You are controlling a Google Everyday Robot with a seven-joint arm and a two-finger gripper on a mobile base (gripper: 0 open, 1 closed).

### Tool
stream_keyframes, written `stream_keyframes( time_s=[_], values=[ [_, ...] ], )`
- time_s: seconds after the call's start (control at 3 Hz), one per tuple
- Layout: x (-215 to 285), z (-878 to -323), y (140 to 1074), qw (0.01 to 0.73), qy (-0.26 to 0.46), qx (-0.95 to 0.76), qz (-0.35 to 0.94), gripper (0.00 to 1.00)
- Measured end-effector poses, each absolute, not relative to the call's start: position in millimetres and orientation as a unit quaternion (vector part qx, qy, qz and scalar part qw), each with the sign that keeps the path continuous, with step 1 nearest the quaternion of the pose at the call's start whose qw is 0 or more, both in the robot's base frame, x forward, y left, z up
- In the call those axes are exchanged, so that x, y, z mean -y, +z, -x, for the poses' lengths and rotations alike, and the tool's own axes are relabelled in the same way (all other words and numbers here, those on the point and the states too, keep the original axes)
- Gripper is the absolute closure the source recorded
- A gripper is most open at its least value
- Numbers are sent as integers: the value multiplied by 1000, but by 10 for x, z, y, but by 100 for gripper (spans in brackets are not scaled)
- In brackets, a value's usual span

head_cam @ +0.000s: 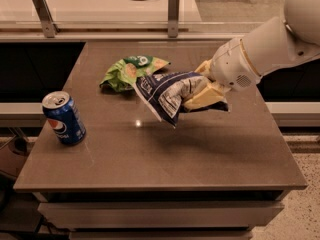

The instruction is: Move blue chip bag near pepsi can

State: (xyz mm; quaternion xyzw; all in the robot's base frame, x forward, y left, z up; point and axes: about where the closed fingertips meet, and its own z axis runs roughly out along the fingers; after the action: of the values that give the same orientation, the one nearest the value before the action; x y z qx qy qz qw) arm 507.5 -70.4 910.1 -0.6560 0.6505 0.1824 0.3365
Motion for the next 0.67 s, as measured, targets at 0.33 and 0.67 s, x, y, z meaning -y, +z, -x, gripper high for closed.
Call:
stream_keyframes(
  time_s=[0.33, 0.67],
  values=[
    [570, -5054, 9008, 335, 187, -652, 654, 100],
    [339, -4924, 9009, 331, 183, -642, 667, 100]
  ],
)
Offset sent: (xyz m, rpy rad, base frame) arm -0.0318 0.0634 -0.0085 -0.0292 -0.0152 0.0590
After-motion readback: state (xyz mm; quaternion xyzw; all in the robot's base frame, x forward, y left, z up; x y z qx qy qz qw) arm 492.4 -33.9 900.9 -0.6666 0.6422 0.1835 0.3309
